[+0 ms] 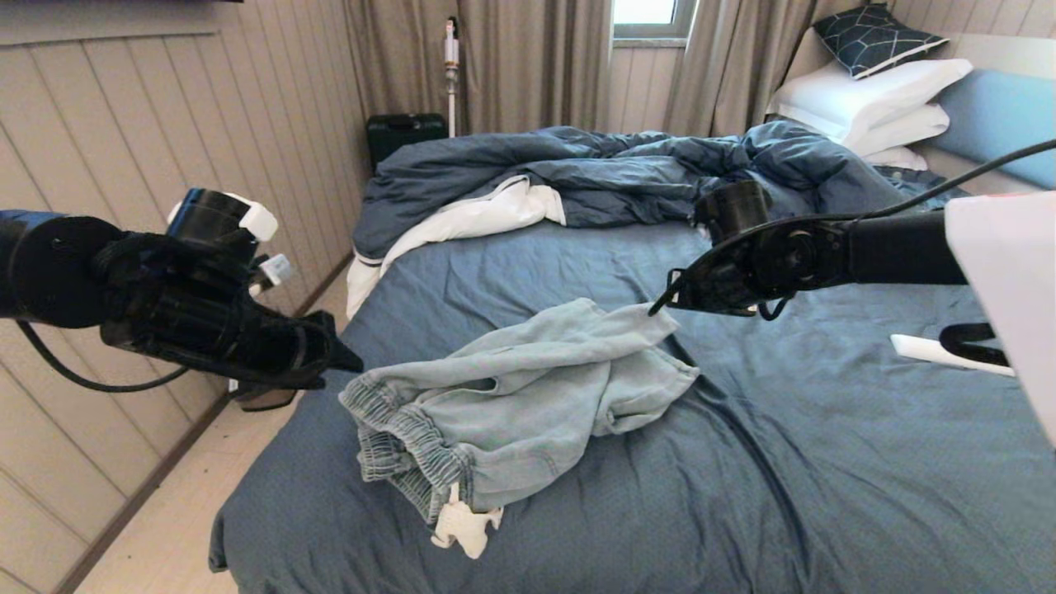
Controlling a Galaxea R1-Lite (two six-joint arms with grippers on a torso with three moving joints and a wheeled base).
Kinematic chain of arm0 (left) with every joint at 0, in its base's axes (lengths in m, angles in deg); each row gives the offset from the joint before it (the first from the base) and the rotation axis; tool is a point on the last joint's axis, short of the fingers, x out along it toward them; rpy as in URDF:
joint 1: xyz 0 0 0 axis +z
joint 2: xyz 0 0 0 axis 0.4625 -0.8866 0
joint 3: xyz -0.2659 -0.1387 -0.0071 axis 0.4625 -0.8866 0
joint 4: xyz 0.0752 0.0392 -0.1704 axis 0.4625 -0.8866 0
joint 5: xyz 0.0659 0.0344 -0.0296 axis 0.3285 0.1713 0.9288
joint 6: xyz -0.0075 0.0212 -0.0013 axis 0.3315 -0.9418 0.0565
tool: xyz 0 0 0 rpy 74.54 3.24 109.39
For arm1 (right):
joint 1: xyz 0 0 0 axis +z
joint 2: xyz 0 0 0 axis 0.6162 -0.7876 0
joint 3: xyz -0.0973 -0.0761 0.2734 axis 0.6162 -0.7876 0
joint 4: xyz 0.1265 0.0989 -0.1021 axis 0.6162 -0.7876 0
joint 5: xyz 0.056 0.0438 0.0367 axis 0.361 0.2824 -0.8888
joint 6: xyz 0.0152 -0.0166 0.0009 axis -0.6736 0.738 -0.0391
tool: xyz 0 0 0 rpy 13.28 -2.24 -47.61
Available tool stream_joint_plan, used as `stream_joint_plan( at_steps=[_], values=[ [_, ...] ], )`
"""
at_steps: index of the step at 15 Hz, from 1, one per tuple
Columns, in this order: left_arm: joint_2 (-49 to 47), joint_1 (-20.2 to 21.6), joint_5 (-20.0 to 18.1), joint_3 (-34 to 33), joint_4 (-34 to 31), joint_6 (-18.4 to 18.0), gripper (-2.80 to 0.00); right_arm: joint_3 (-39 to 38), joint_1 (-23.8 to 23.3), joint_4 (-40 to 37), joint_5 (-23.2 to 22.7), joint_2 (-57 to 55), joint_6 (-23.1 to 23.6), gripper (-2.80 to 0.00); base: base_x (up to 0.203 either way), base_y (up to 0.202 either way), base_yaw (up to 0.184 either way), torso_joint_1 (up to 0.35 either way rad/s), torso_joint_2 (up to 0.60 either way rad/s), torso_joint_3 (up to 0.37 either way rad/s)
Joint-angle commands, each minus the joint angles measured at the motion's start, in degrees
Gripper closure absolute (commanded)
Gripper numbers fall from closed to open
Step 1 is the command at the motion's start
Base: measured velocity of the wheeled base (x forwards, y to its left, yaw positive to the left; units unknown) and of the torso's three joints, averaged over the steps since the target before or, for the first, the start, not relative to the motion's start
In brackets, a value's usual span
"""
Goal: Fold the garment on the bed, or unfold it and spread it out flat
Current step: Fold the blue shorts
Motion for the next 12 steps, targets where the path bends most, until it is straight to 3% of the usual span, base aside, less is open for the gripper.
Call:
stream_joint_plan(
  at_steps=[1,4,8,12],
  values=[
    [1.04,-5.8,0.25,-3.42,2.76,-3.47,0.0,-1.84,3.27,-2.49,-0.96,1.1,0.29,0.0,0.0,0.0,0.0,0.0,0.0,0.0],
    [-2.4,-8.72,0.59,-4.6,10.6,-4.89,0.0,-1.98,6.71,-4.93,-1.08,-2.04,0.16,0.0,0.0,0.0,0.0,0.0,0.0,0.0],
    [-7.45,-9.05,3.59,-4.42,12.21,-4.37,0.0,2.11,11.29,-5.02,-1.08,-7.16,-0.34,0.0,0.0,0.0,0.0,0.0,0.0,0.0],
    [-7.89,-9.17,3.93,-5.52,13.9,-4.11,0.0,8.83,14.53,-5.08,-0.74,-13.5,-1.97,0.0,0.0,0.0,0.0,0.0,0.0,0.0]
  ],
)
